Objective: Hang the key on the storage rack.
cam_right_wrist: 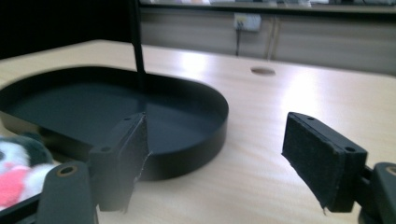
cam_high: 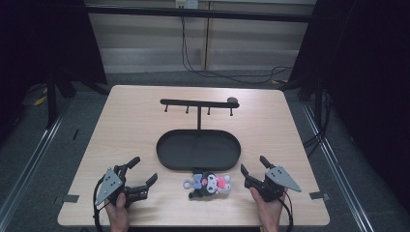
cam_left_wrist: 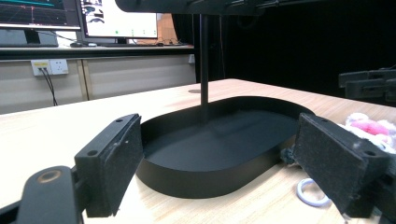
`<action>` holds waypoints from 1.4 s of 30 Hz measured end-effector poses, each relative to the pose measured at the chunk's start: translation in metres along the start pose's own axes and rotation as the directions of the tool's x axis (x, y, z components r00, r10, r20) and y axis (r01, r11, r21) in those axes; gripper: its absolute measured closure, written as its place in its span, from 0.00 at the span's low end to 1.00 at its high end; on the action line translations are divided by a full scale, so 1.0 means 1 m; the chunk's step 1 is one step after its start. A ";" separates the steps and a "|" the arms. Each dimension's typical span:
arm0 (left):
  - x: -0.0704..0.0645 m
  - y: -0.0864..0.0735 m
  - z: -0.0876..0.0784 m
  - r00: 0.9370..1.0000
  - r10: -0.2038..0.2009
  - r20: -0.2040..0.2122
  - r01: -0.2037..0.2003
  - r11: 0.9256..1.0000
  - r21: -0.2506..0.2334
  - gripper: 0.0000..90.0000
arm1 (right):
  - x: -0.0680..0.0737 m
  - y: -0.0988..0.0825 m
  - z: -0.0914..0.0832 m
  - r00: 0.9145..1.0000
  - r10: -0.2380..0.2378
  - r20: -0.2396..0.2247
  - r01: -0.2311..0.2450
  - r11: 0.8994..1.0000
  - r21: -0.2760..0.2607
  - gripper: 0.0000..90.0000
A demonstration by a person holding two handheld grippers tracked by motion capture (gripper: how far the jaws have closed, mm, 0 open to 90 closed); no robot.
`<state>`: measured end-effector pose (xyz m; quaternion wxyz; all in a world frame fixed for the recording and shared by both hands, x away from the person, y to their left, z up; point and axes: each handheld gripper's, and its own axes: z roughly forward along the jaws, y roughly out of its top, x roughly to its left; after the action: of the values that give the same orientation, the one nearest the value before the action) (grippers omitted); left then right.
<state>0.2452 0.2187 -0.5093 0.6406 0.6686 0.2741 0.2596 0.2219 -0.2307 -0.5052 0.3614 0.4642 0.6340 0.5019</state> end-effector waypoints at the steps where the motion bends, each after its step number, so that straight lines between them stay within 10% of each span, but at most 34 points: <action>1: 0.000 0.000 0.000 1.000 0.004 0.003 -0.004 1.000 -0.001 0.17 | 0.000 0.001 0.001 1.000 0.009 -0.012 -0.009 1.000 0.015 0.27; 12: 0.000 0.000 0.000 1.000 -0.004 -0.004 0.004 1.000 -0.001 0.17 | 0.013 0.017 -0.001 0.994 -0.008 -0.110 0.019 0.995 0.100 0.44; 29: 0.000 0.000 0.000 1.000 0.001 -0.003 -0.001 1.000 0.001 0.17 | 0.017 0.045 0.002 0.953 0.018 -0.304 0.033 0.986 0.163 0.64; 42: 0.001 0.000 0.000 1.000 0.005 0.001 -0.005 1.000 0.002 0.17 | 0.025 0.061 0.012 0.933 0.009 -0.359 0.073 0.974 0.213 0.57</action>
<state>0.2455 0.2191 -0.5092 0.6394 0.6701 0.2725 0.2606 0.2392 -0.1992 -0.4482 0.1938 0.3922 0.7489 0.4978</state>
